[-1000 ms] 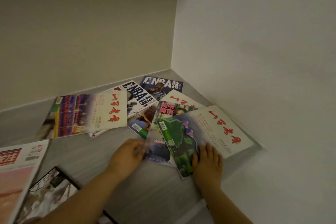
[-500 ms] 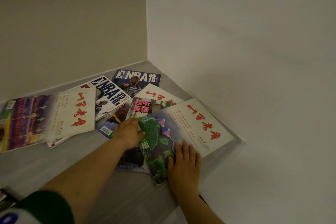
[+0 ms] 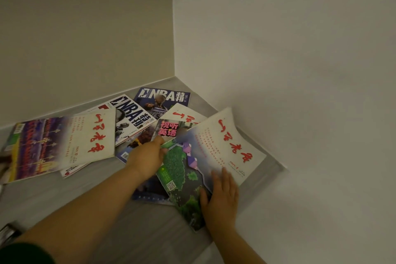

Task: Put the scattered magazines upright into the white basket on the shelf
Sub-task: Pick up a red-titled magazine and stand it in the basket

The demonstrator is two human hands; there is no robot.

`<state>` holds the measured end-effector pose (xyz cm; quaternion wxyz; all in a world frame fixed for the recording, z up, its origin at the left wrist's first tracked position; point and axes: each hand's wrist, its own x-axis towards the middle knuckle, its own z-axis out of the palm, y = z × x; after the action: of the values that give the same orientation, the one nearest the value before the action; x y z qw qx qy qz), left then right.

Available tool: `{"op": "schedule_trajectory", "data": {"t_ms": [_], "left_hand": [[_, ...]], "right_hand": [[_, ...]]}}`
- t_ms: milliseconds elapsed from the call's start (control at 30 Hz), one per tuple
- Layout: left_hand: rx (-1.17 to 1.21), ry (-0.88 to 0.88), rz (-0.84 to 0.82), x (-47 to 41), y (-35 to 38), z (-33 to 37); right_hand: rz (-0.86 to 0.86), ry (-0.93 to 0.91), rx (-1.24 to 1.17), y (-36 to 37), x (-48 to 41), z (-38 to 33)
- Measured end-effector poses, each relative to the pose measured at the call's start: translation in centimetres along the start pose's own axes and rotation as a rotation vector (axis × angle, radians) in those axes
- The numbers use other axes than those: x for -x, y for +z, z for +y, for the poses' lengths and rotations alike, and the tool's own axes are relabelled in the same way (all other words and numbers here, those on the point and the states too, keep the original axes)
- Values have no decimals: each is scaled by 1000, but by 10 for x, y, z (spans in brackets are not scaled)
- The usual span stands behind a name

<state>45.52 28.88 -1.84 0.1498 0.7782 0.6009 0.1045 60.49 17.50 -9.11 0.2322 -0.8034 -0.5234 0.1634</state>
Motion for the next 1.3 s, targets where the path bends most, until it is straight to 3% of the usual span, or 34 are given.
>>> {"op": "schedule_trajectory", "data": {"t_ms": [100, 167, 300, 433, 767, 900, 1067, 1300], "left_hand": [[229, 75, 133, 24, -12, -7], [383, 96, 188, 39, -24, -17], [610, 46, 263, 68, -54, -48], [732, 4, 356, 94, -87, -100], [734, -70, 504, 175, -173, -278], [685, -227, 631, 199, -209, -347], [647, -407, 822, 221, -265, -419], [631, -479, 1019, 244, -333, -504]], "right_hand": [[177, 212, -401, -12, 0, -10], [205, 292, -752, -22, -5, -22], [61, 455, -1024, -36, -18, -56], [-57, 316, -1224, -43, -8, -108], [-194, -97, -1136, 6, 67, -312], [-245, -206, -949, 48, 95, -393], [-383, -235, -942, 92, 125, -480], [-335, -466, -878, 135, 134, -594]]}}
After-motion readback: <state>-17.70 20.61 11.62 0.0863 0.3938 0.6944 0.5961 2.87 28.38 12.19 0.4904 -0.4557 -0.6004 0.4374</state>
